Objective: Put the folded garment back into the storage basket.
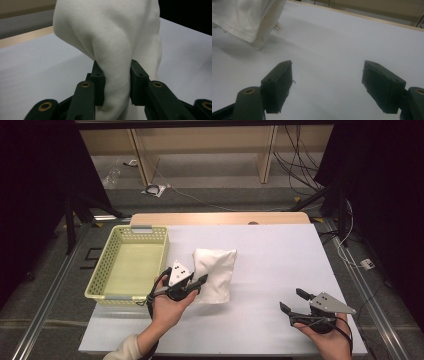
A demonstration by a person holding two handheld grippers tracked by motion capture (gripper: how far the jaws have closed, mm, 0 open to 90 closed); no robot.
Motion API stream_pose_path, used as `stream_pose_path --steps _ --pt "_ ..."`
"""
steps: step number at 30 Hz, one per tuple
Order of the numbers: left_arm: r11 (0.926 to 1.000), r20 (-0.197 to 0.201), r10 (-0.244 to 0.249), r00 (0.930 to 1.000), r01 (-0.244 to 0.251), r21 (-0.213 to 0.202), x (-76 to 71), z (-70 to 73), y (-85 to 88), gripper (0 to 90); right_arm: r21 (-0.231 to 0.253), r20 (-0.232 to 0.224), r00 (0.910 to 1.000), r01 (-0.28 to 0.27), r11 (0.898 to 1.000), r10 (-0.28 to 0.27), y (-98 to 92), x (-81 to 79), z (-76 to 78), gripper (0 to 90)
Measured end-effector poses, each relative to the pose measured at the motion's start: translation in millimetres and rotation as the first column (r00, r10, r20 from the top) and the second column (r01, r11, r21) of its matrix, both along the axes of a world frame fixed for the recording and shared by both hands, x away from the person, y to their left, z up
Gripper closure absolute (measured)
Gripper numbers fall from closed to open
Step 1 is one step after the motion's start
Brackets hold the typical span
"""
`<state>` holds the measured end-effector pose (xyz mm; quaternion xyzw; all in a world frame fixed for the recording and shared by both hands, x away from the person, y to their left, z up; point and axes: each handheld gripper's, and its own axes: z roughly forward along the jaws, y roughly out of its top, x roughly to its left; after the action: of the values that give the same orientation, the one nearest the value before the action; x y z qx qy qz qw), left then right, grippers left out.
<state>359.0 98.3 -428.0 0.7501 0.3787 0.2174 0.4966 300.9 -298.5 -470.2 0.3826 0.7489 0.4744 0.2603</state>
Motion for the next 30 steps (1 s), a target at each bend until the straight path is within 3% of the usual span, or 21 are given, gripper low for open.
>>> stream_pose_path --steps 30 --pt "0.9994 0.028 0.033 0.9991 -0.033 -0.012 1.4 8.3 10.7 69.5 -0.002 0.001 1.0000 0.002 1.000 -0.002 -0.2 -0.3 0.3 25.3"
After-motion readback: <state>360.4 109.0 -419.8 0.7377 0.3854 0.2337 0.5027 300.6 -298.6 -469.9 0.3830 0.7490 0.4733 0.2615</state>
